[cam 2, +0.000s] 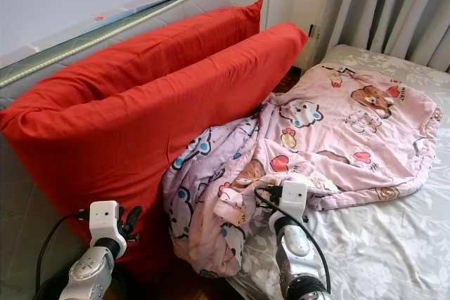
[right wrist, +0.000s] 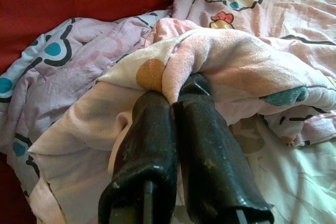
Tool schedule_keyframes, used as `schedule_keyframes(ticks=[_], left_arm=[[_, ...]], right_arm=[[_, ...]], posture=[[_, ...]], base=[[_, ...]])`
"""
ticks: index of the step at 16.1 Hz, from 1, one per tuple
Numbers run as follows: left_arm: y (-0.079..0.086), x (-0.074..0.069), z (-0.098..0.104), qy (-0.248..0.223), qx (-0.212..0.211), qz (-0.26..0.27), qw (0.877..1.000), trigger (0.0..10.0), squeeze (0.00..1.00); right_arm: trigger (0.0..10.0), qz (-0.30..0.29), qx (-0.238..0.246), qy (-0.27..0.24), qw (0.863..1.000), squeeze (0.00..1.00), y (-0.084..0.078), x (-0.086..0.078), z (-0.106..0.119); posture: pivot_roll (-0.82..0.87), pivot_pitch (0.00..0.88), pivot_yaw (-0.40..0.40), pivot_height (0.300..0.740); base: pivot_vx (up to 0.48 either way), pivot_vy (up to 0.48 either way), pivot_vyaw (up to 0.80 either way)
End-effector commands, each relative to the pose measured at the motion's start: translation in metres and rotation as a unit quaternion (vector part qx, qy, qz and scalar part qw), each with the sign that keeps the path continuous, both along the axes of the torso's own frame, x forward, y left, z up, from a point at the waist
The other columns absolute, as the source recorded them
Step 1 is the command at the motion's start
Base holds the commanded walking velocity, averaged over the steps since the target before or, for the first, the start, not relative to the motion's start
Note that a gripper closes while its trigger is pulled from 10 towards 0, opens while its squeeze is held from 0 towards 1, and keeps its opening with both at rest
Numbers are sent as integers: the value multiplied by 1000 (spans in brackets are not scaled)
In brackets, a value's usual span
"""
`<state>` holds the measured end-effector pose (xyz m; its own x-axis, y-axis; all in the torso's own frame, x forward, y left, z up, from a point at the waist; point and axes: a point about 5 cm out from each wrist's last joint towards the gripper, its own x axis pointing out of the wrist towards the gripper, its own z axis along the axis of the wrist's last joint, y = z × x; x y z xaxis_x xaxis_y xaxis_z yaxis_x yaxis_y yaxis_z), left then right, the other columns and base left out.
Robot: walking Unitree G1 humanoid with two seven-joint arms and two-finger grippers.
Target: Clean up the room
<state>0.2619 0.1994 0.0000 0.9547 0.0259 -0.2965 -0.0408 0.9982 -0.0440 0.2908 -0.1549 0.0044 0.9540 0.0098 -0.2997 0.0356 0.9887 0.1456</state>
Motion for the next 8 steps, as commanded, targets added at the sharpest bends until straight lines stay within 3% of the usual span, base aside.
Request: schedule_keyframes(ticks=[1, 8], left_arm=[[-2, 0, 0, 1, 3, -7, 1000, 10000, 0], [-3, 2, 2, -8, 0, -9, 1000, 10000, 0]], right_arm=[[10000, 5, -6, -9, 1000, 0, 1, 0, 2], [10000, 1, -10, -14, 1000, 0, 0, 1, 3]], posture=[[-82, 0, 8, 740], [-80, 0, 7, 740]], base=[[0, 0, 0], [0, 0, 0]])
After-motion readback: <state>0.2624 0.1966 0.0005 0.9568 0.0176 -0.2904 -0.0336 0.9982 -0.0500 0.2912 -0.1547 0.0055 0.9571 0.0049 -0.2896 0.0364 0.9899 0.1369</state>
